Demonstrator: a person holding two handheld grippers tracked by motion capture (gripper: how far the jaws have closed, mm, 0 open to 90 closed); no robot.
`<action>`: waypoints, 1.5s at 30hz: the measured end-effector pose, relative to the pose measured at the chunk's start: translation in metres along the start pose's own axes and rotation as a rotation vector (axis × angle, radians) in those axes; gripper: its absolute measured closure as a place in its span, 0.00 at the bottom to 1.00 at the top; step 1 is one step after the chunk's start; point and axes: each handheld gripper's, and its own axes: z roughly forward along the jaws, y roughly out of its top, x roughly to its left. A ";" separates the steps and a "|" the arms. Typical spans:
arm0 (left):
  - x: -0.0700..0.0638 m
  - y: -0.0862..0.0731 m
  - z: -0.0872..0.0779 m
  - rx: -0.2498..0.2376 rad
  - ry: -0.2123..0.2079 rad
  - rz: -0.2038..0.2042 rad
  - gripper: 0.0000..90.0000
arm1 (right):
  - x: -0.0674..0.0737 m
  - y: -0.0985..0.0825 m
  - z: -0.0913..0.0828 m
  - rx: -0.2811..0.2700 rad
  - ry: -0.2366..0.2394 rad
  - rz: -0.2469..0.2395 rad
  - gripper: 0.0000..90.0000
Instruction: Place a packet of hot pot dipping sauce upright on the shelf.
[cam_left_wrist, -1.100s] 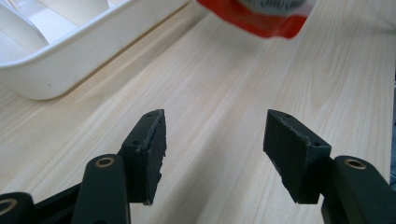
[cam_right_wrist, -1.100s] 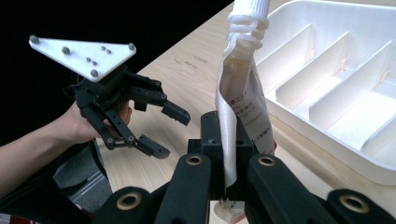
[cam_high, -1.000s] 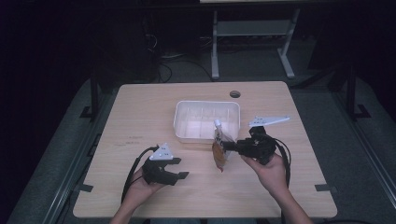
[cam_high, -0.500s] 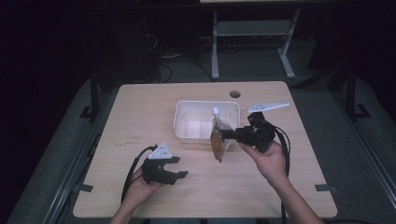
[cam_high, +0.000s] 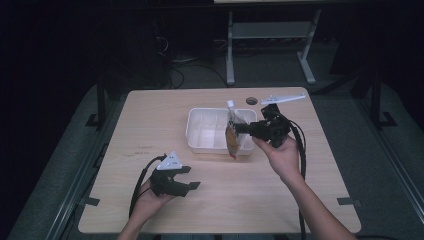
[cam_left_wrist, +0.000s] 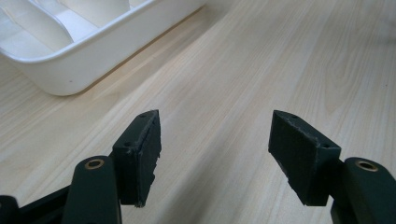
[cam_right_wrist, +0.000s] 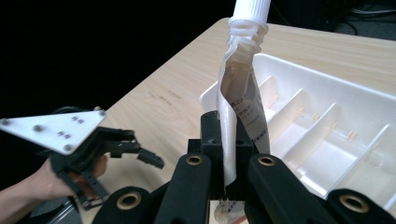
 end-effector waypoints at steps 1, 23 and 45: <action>0.000 0.000 0.000 -0.001 0.002 0.001 0.38 | -0.001 0.002 0.001 -0.001 -0.004 -0.001 0.98; 0.003 -0.001 -0.002 -0.004 0.011 -0.005 0.36 | -0.006 0.044 0.038 -0.015 -0.092 0.004 0.98; 0.003 -0.001 -0.004 -0.008 0.019 -0.002 0.36 | -0.025 0.055 0.078 0.018 -0.164 0.054 0.98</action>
